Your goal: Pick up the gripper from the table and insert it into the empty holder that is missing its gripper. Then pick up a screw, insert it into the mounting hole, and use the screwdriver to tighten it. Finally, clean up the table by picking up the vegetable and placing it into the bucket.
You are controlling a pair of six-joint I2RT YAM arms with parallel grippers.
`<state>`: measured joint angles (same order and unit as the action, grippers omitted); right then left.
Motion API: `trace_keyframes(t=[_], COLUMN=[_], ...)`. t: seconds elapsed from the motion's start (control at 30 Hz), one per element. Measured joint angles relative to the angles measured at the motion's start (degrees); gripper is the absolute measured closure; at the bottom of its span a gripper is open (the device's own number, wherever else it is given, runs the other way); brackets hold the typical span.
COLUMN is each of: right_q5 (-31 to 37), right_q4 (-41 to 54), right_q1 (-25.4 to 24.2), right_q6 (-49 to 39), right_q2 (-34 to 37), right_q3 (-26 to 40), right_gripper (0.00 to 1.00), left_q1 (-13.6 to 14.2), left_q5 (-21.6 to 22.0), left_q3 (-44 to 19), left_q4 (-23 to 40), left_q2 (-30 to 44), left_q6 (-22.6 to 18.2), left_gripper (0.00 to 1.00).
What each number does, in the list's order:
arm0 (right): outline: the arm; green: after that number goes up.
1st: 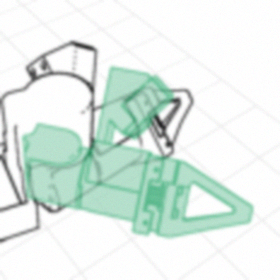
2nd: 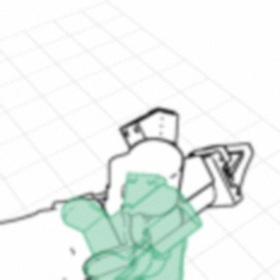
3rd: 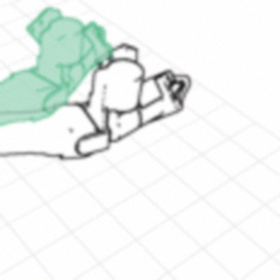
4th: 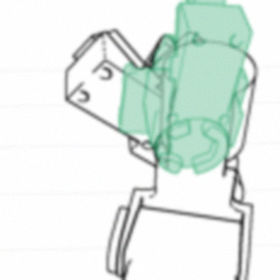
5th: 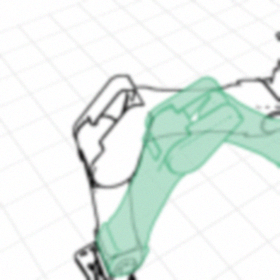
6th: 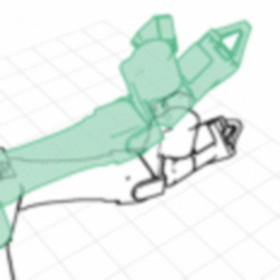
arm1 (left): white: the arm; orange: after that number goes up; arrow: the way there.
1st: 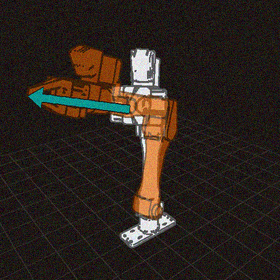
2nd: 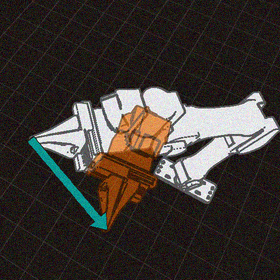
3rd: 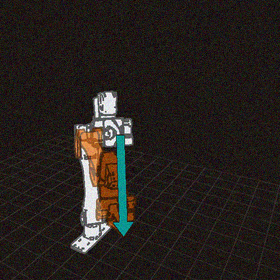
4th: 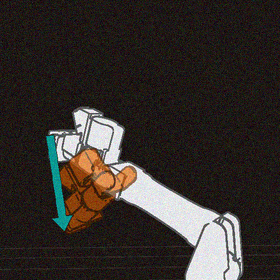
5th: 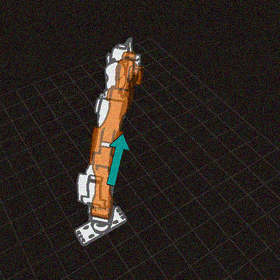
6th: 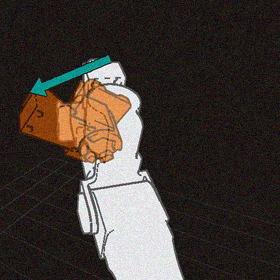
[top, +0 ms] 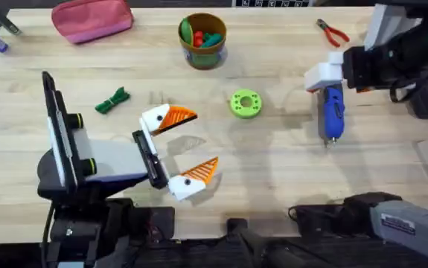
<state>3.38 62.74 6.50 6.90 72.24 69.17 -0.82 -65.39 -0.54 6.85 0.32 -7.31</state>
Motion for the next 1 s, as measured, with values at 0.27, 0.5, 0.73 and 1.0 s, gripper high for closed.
trace_keyframes(t=[0.27,0.5,0.73,1.0], right_q5=[0.0,0.0,0.0,0.0], right_q4=[0.0,0.0,0.0,0.0], right_q1=[0.0,0.0,0.0,0.0], right_q6=[0.0,0.0,0.0,0.0], right_q2=[0.0,0.0,0.0,0.0], right_q3=[0.0,0.0,0.0,0.0], right_gripper=[0.008,0.008,0.008,0.007], left_q1=[0.0,0.0,0.0,0.0], left_q5=[0.0,0.0,0.0,0.0], left_q3=[0.0,0.0,0.0,0.0], left_q4=[0.0,0.0,0.0,0.0], left_q2=[0.0,0.0,0.0,0.0], left_q6=[0.0,0.0,0.0,0.8], left_gripper=[0.015,0.015,0.012,0.103])
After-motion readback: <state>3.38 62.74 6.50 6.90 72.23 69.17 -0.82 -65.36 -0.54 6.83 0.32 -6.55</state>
